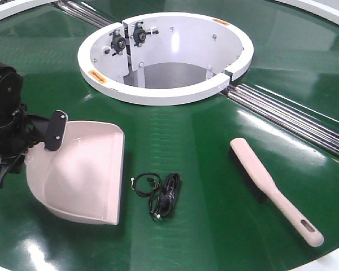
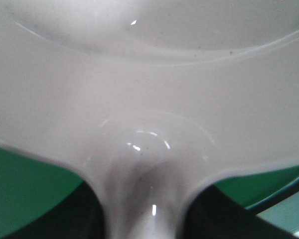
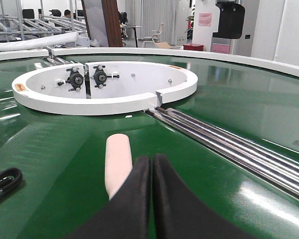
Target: Clean and inspect green conveyor with broom and dustpan
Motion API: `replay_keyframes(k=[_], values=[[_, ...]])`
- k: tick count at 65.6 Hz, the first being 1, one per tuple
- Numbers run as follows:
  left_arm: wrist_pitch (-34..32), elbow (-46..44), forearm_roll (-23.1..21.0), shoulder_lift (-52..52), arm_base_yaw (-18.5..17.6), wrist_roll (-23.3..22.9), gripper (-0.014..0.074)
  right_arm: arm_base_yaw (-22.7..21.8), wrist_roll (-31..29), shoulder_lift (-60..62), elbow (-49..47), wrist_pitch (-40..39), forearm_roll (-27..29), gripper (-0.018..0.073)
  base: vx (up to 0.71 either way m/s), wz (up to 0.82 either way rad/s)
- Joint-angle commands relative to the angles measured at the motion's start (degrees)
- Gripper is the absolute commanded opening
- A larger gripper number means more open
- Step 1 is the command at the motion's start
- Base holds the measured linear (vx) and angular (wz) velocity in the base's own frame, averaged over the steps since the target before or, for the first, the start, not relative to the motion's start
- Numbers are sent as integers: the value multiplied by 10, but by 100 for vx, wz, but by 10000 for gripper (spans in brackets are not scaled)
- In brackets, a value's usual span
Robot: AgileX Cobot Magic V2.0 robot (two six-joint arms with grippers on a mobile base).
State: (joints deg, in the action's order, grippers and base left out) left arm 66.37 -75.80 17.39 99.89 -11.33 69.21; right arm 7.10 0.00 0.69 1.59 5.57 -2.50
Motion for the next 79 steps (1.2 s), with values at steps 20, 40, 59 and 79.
replay_keyframes(k=[20,40,59,79], values=[[26,-20,14,10,-22,-22,-7,-2,0,6,2,-44,-1,-8,0,0],[37,-20,35,27,-43,-43,-7,-2,0,6,2,-44,-1,-8,0,0],[34,-20,39,27,-43,-47,-7,-2,0,6,2,-44,-1,-8,0,0],[38,-20,38,25,-43,-47,-6,-2,0,6,2,-44,-1,-8,0,0]])
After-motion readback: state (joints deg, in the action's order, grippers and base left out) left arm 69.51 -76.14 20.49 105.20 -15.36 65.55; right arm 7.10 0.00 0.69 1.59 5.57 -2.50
